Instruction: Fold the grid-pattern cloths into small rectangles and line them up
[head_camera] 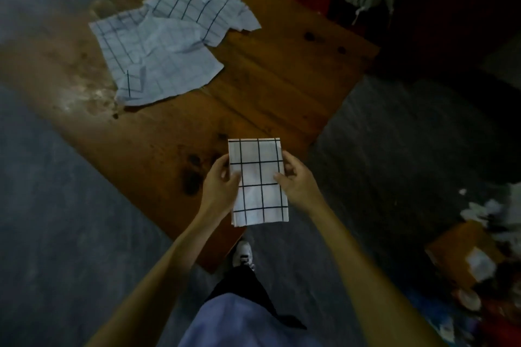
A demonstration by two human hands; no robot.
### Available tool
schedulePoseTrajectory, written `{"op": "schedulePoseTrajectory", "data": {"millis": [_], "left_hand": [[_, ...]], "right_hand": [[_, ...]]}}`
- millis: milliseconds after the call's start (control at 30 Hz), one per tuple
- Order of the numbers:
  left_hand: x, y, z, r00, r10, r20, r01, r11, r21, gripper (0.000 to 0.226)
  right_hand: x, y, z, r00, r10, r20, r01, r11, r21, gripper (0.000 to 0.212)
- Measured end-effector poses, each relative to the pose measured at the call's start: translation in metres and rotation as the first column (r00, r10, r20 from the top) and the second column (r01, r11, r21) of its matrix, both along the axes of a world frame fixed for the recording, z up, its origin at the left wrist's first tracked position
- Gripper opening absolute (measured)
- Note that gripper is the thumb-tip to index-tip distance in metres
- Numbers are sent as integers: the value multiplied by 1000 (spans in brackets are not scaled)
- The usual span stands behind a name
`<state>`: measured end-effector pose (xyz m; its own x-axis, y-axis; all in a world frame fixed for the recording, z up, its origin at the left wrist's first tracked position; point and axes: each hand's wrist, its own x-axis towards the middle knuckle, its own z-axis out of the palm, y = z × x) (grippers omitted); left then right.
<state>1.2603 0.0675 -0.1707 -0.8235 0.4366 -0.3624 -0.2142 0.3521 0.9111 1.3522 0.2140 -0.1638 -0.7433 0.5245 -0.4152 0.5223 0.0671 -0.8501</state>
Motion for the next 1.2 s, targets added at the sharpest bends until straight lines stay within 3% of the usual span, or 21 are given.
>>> {"op": "schedulePoseTrajectory", "data": {"millis": [300, 433, 567, 767, 900, 1033, 1200], "left_hand": [[-42, 0, -42, 976, 190, 105, -170, 970, -174, 34], [-40, 2, -41, 945, 311, 98, -261, 902, -344, 44], [-27, -2, -32, 937, 348, 37, -306, 866, -396, 53], [11, -3, 28, 928, 330, -173, -372, 848, -378, 33], [34, -23, 82, 902, 207, -378, -380, 795, -472, 37], [61, -55, 142, 858, 103, -503, -442, 645, -623, 50], [90, -106, 202, 763, 163, -625, -588, 576, -568, 54]], "right_hand": [[-81, 8, -43, 976, 144, 162, -134, 988, -70, 53], [-88, 17, -50, 955, 225, 193, -208, 973, -104, 56], [-78, 29, -41, 943, 305, 133, -293, 950, -105, 54], [-64, 41, 9, 897, 438, -52, -439, 898, -7, 47], [-63, 36, 61, 794, 569, -216, -552, 822, 137, 42], [-63, 2, 119, 627, 730, -273, -643, 682, 349, 40], [-52, -61, 176, 424, 867, -262, -623, 490, 610, 39]]}}
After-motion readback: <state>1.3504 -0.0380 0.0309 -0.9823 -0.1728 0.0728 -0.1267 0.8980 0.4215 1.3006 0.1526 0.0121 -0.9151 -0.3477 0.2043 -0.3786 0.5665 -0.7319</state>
